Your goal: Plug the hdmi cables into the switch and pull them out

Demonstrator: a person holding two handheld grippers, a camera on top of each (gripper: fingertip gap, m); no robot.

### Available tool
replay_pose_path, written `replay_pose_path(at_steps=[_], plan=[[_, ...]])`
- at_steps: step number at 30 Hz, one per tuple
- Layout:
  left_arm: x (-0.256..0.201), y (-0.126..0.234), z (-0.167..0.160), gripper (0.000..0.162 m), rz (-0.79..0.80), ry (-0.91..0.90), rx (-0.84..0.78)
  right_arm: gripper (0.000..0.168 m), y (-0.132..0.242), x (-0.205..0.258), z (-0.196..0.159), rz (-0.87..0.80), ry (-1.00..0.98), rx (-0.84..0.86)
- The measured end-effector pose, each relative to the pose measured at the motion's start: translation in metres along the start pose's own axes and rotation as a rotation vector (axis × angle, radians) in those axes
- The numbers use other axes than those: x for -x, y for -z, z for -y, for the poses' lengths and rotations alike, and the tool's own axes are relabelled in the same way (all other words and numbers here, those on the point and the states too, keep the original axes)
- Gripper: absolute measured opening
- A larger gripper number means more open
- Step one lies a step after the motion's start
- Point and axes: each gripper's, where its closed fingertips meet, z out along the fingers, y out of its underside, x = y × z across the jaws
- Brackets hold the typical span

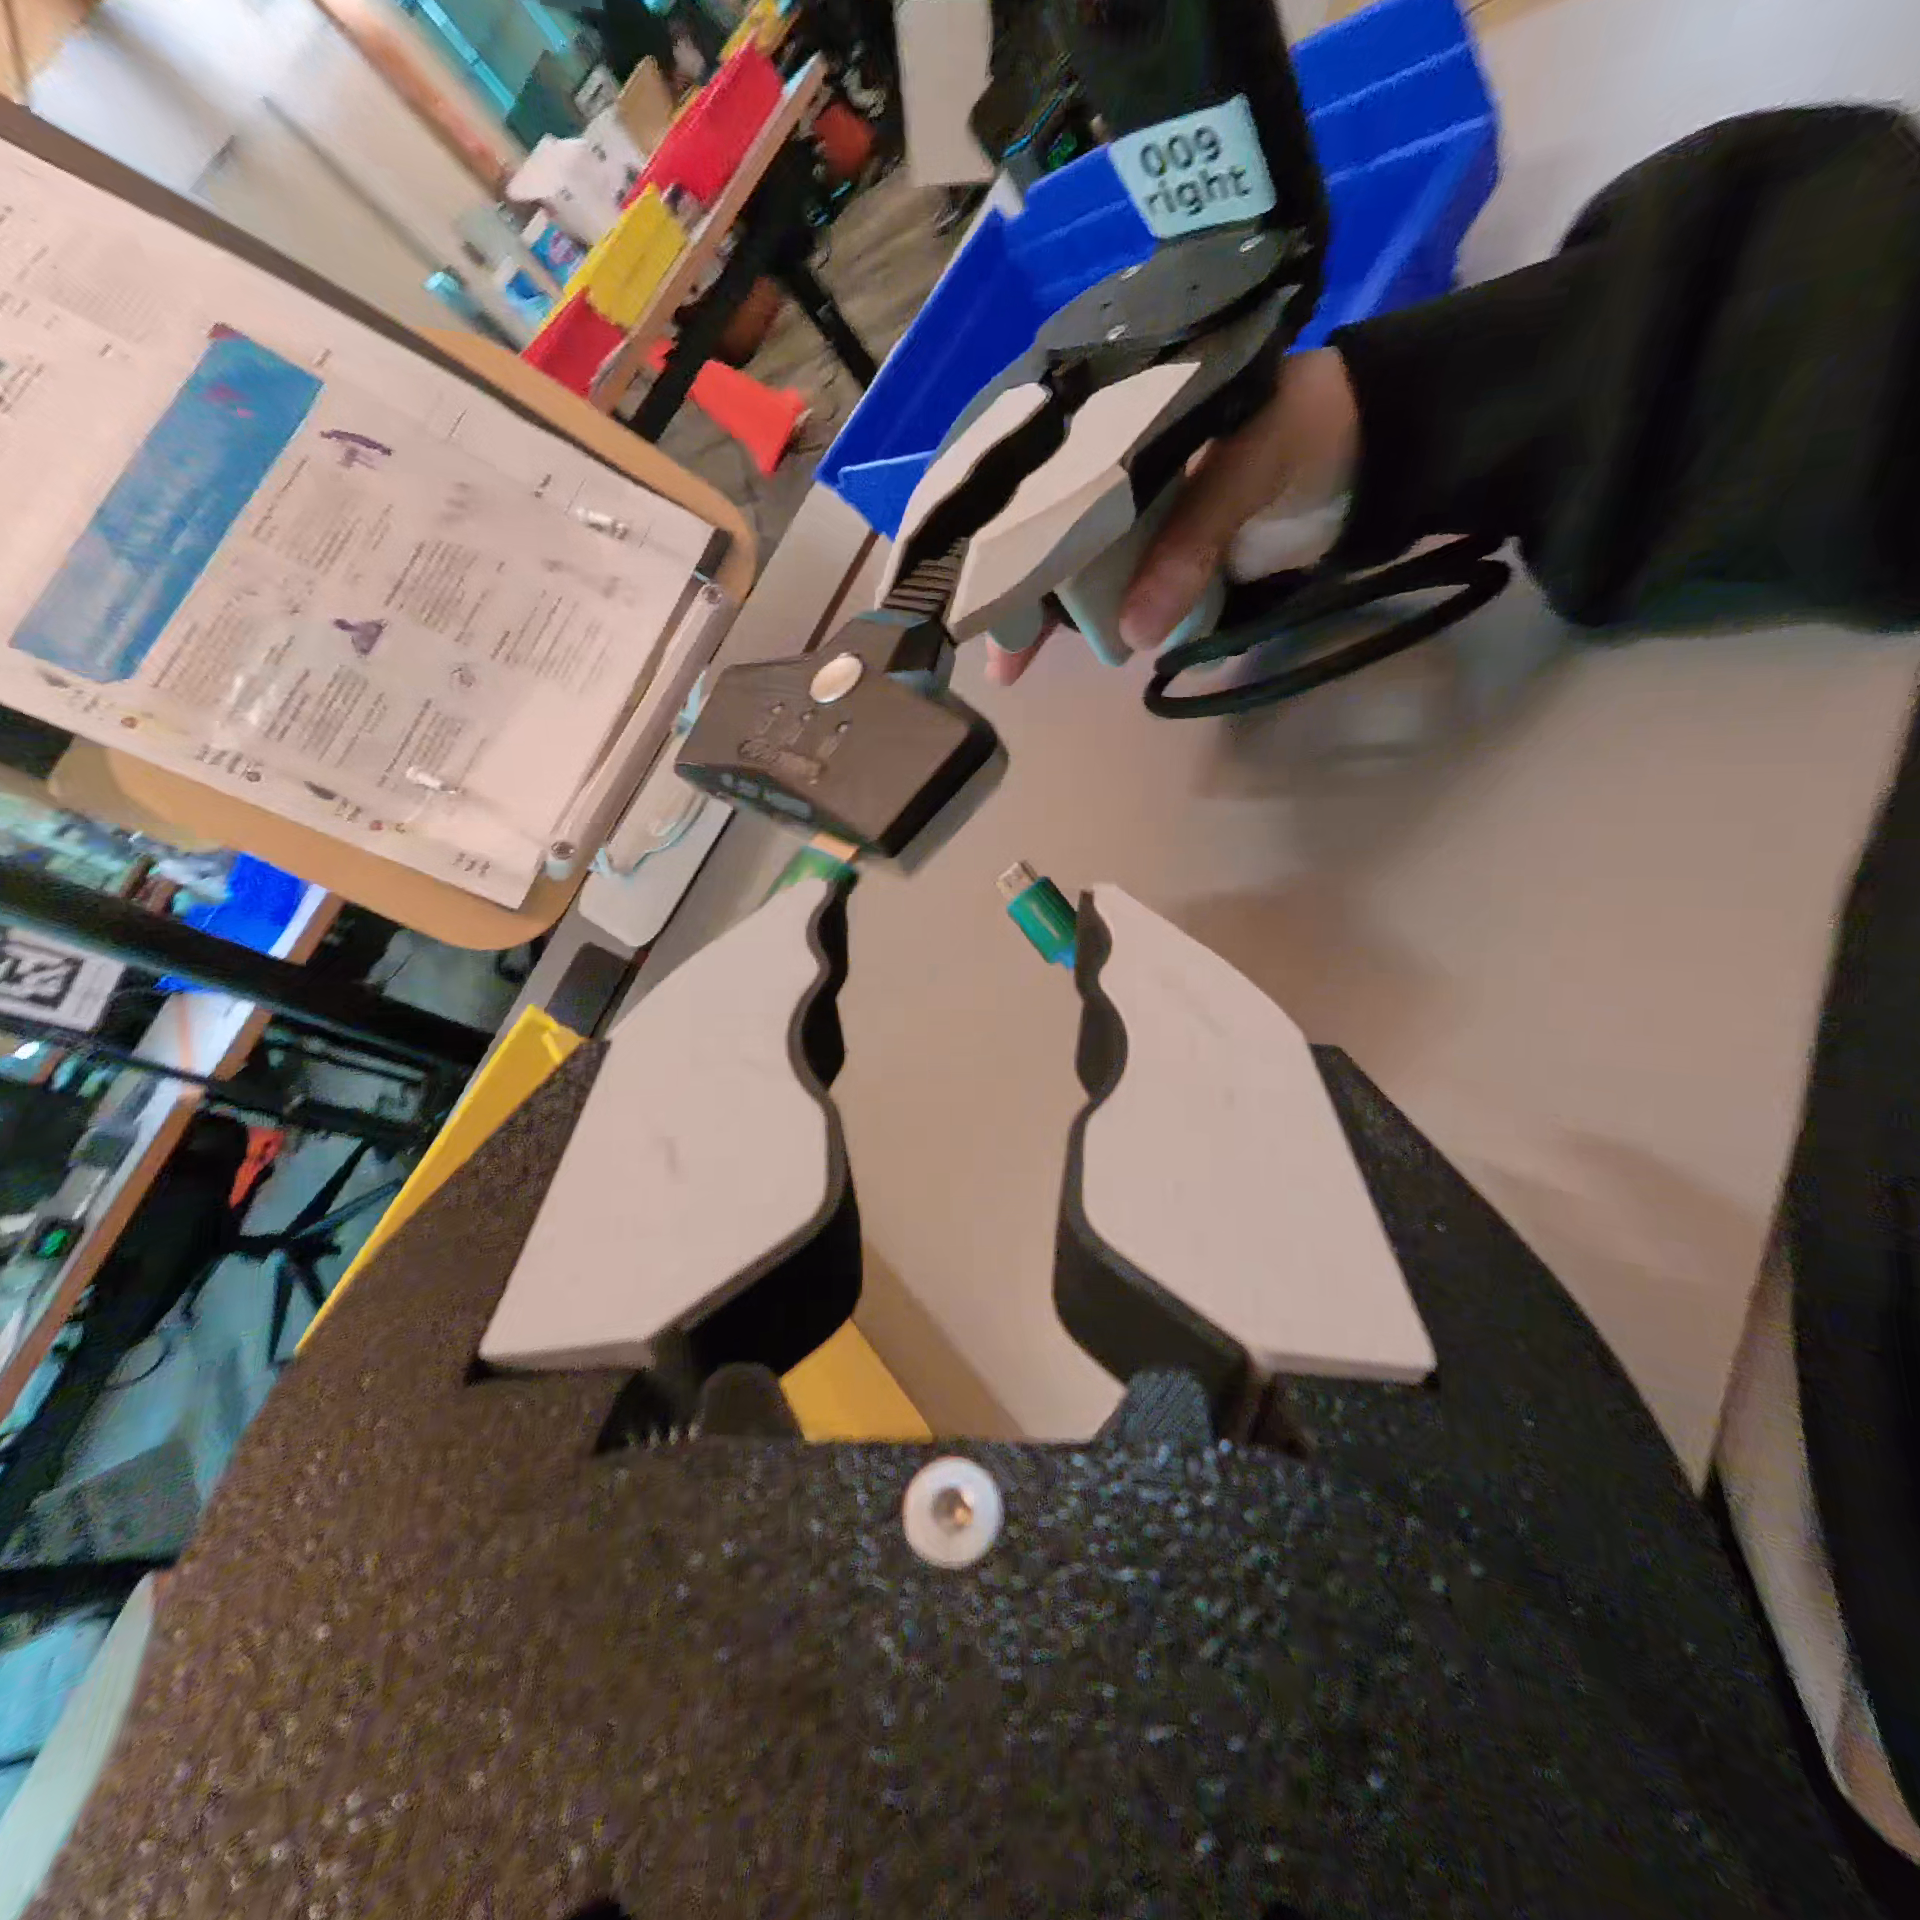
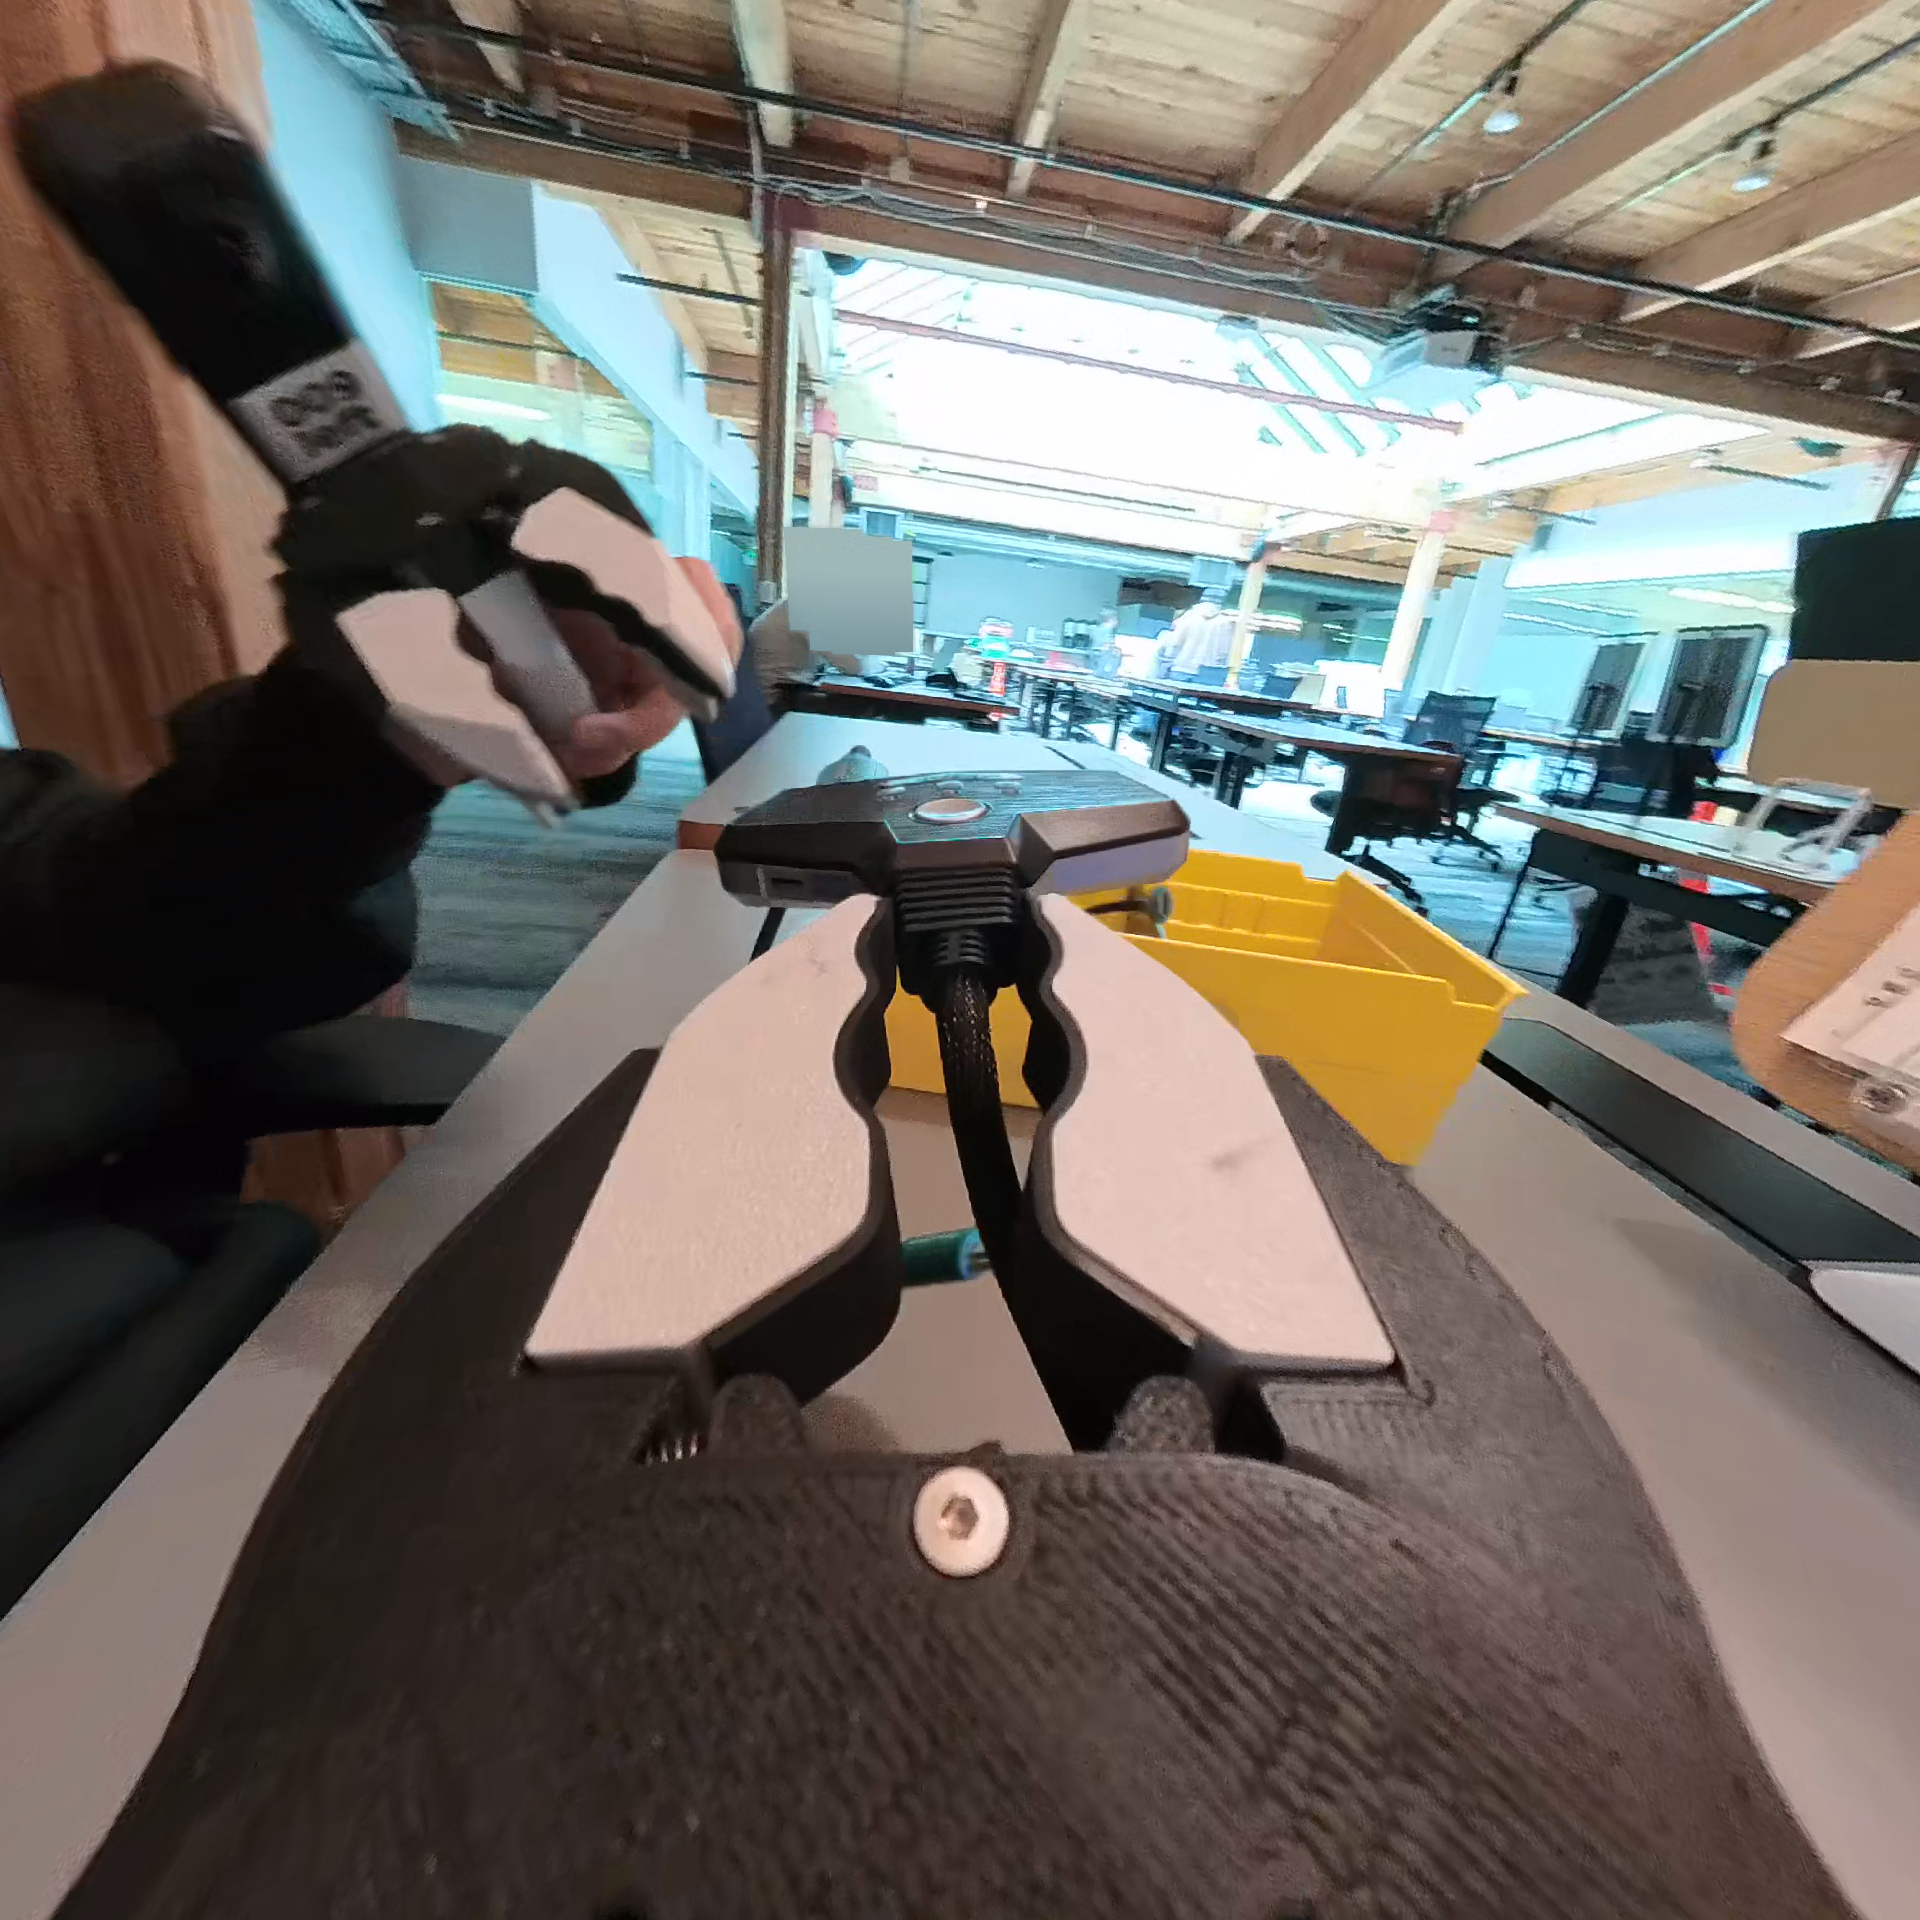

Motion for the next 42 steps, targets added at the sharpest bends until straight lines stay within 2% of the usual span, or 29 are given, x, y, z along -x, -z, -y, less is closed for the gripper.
replay_pose_path(at_steps=[5,11,12,14,15,22,25,30,36,42], plan=[[0.021,0.026,-0.007,0.038,-0.017,0.077,-0.104,0.023,-0.008,0.021,-0.003,0.122,-0.022,0.011],[0.007,0.017,-0.023,0.036,-0.172,0.12,-0.13,0.023,-0.015,0.034,-0.004,0.192,-0.034,0.005],[0.007,0.016,-0.023,0.033,-0.183,0.131,-0.141,0.023,-0.016,0.035,-0.005,0.196,-0.034,0.012],[0.002,0.016,-0.023,0.017,-0.226,0.146,-0.174,0.023,-0.016,0.036,-0.007,0.207,-0.035,0.017],[0.0,0.015,-0.023,0.016,-0.243,0.151,-0.183,0.023,-0.017,0.037,-0.007,0.21,-0.033,0.019],[-0.006,0.011,-0.032,0.027,-0.307,0.228,-0.169,0.023,-0.016,0.04,-0.005,0.224,-0.02,0.011],[-0.008,0.009,-0.029,0.021,-0.335,0.26,-0.187,0.023,-0.016,0.04,-0.007,0.226,-0.021,0.019],[-0.008,0.009,-0.027,0.02,-0.381,0.321,-0.238,0.023,-0.016,0.039,-0.007,0.217,-0.025,0.016],[-0.015,0.002,-0.039,0.02,-0.415,0.324,-0.11,0.023,-0.014,0.039,-0.015,0.221,-0.021,0.065],[-0.016,-0.001,-0.044,0.02,-0.43,0.349,-0.115,0.023,-0.015,0.037,-0.021,0.204,-0.015,0.11]])
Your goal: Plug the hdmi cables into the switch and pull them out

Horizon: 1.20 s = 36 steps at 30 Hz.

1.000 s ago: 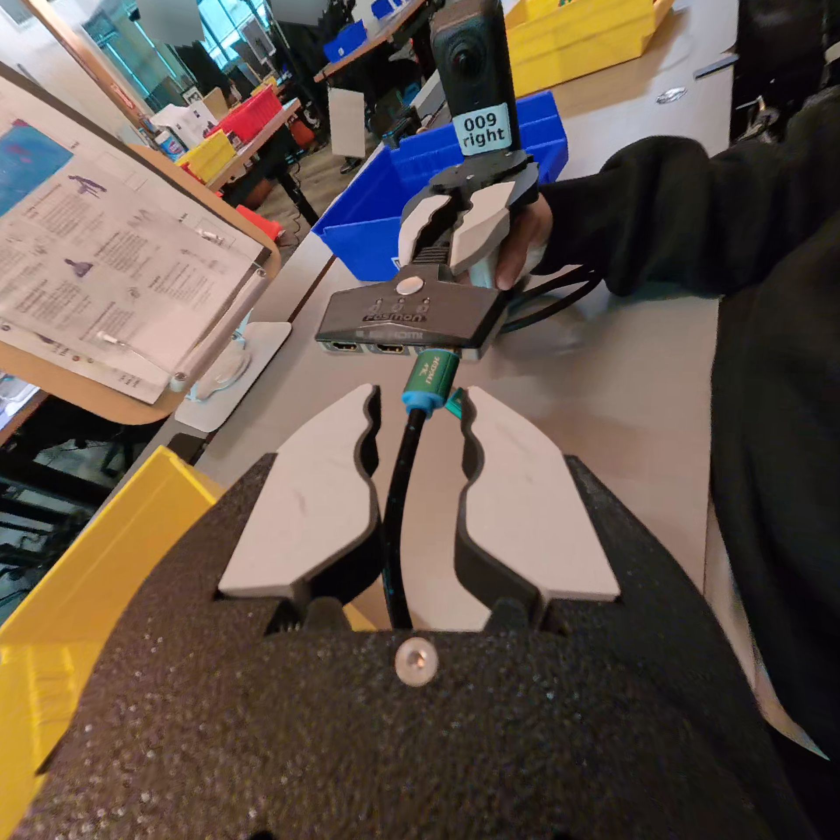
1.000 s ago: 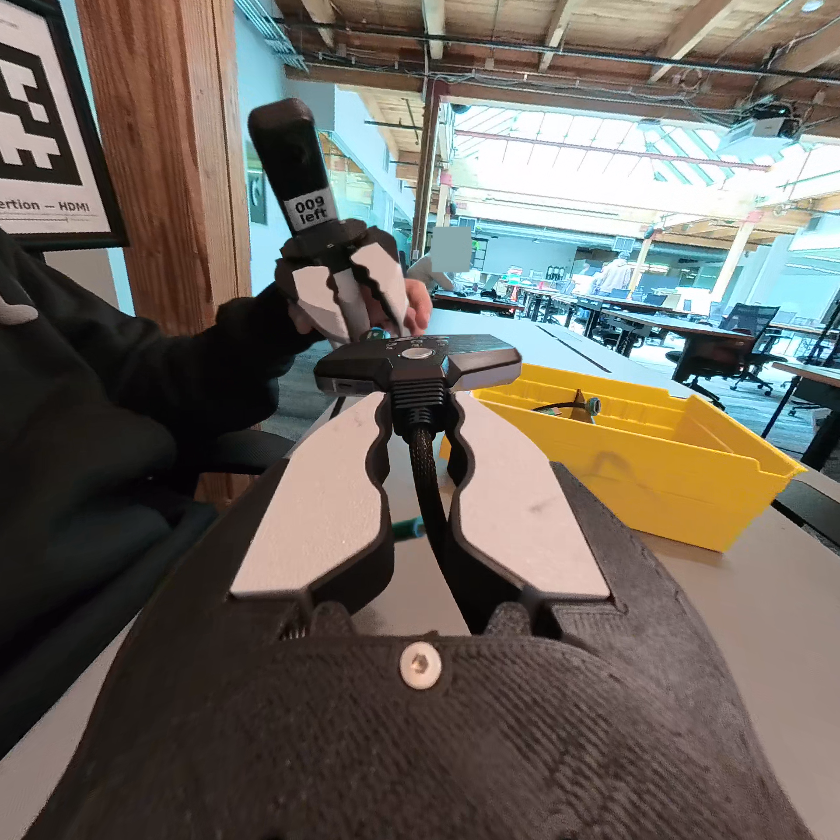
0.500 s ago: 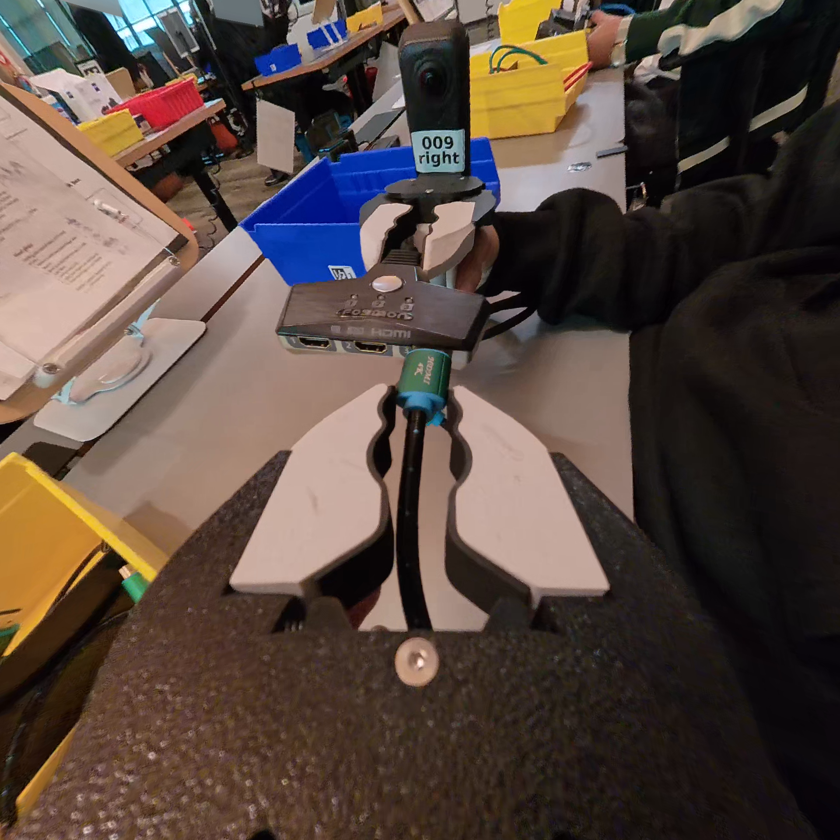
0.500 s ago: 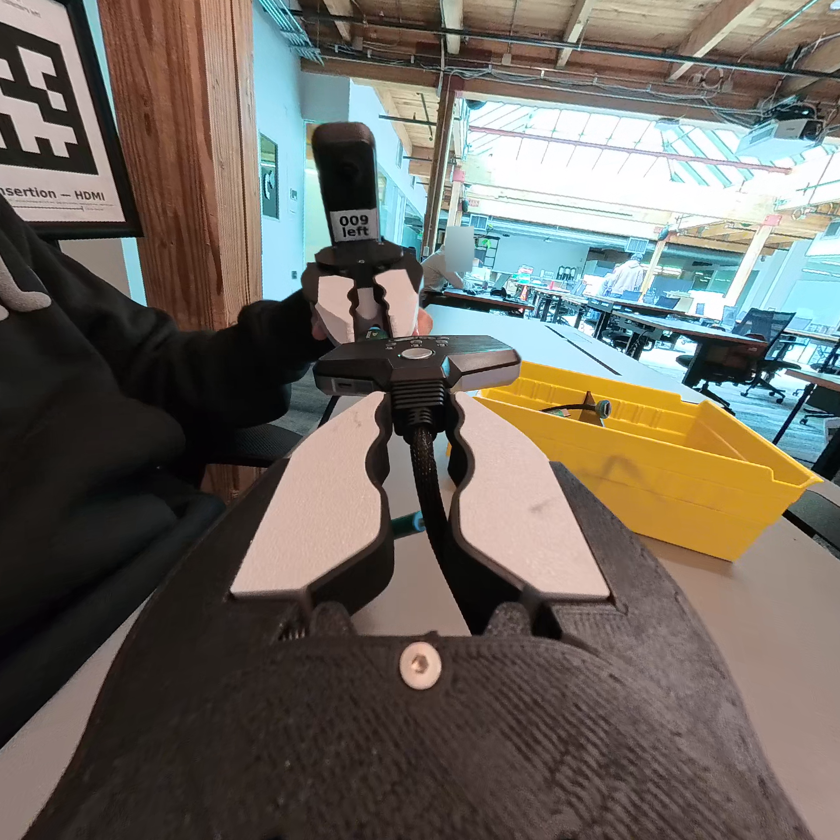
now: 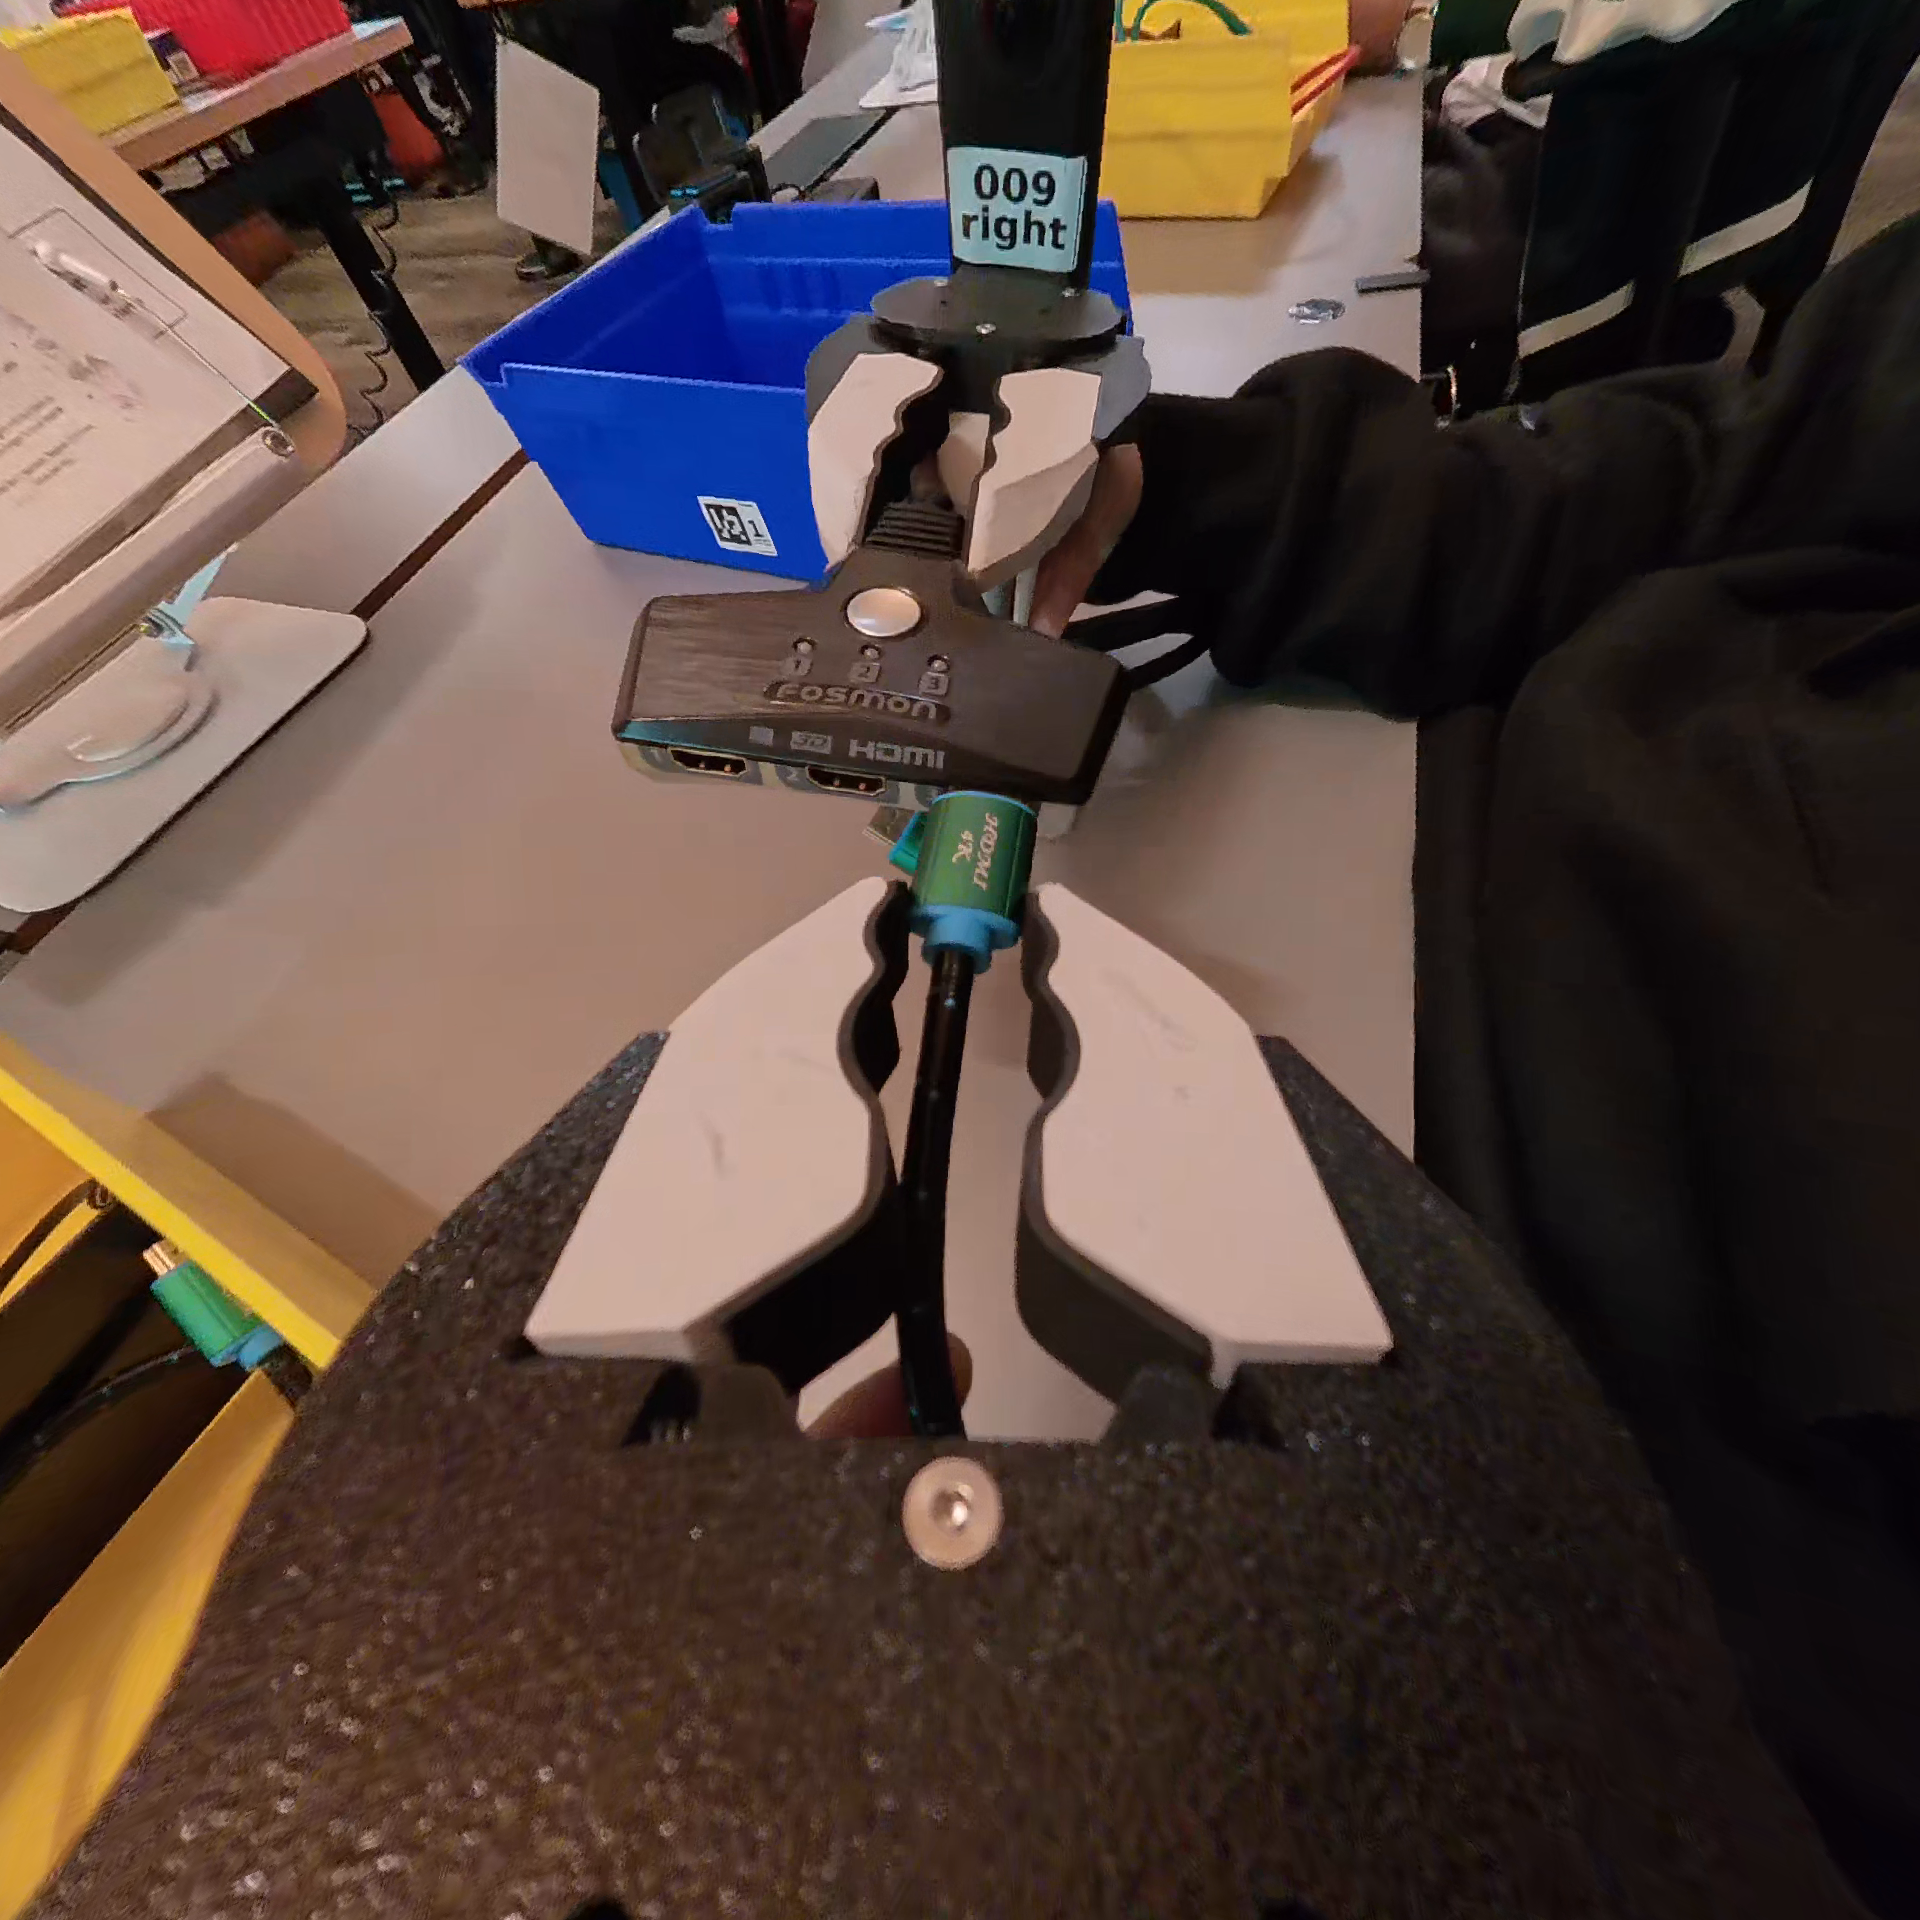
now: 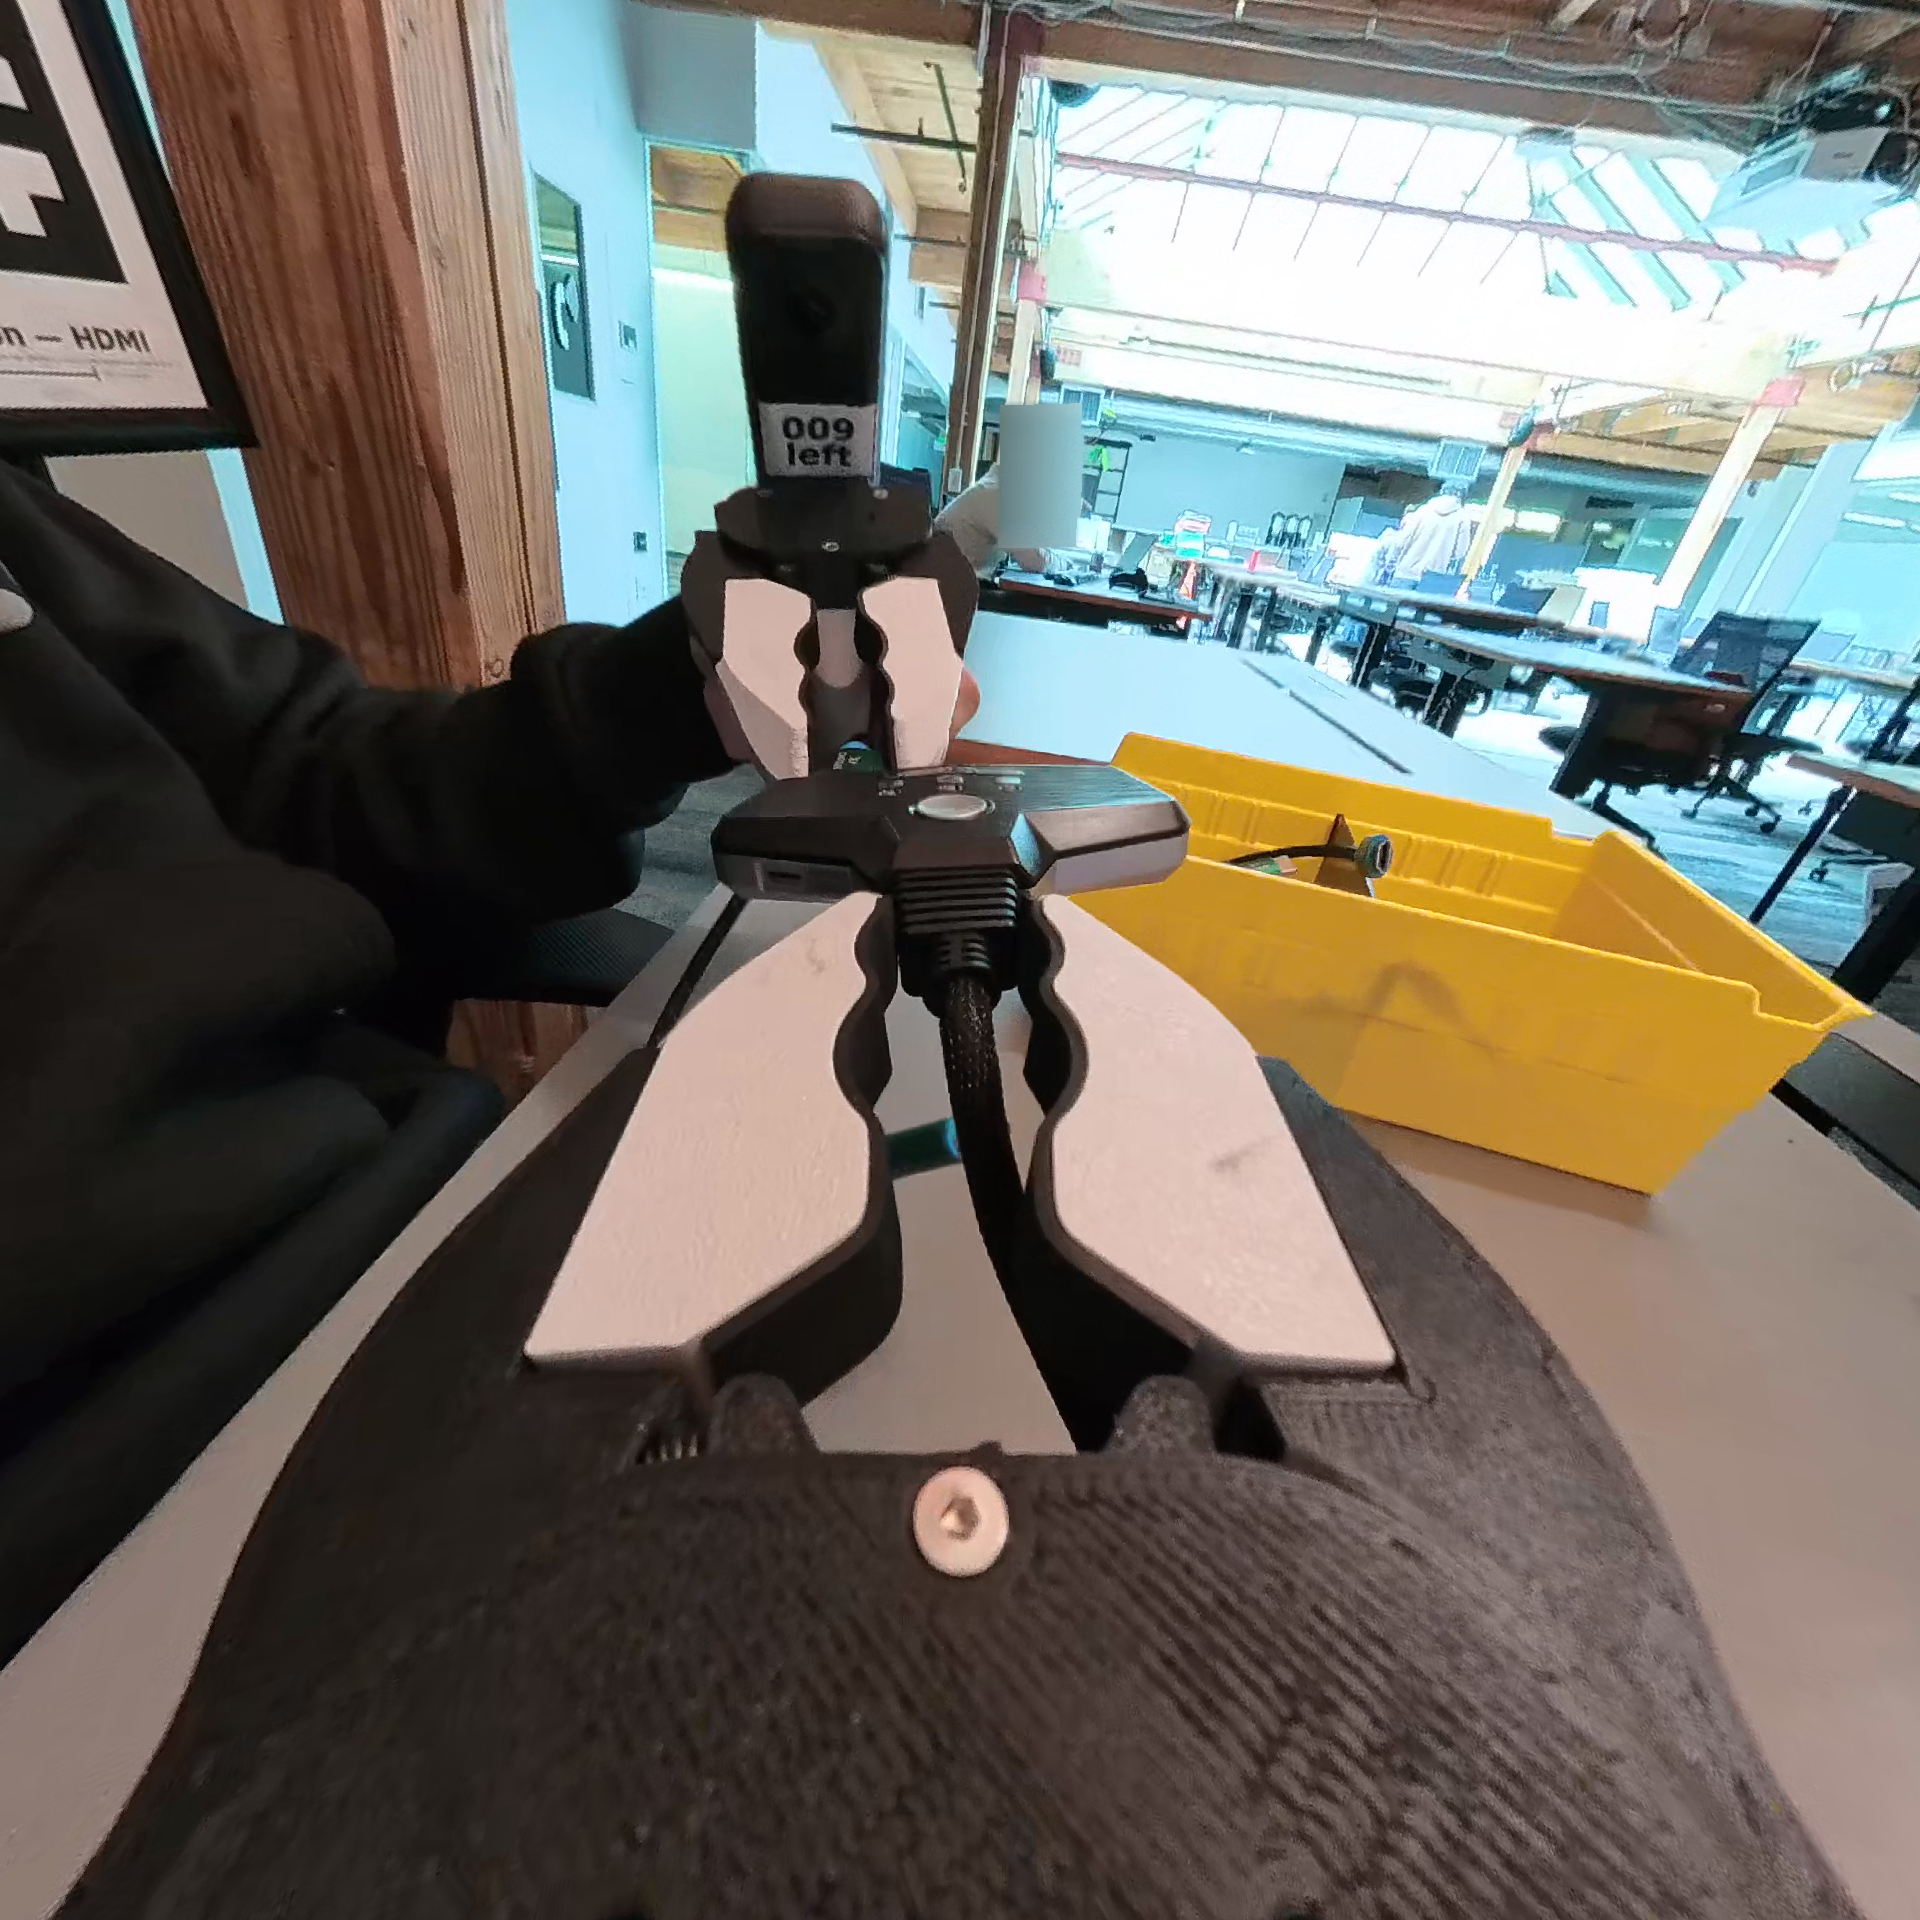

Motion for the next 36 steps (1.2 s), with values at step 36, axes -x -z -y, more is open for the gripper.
replay_pose_path(at_steps=[36], plan=[[-0.012,0.004,0.036,0.02,-0.06,-0.046,-0.229,0.023,0.006,0.007,0.019,0.027,0.073,-0.109]])
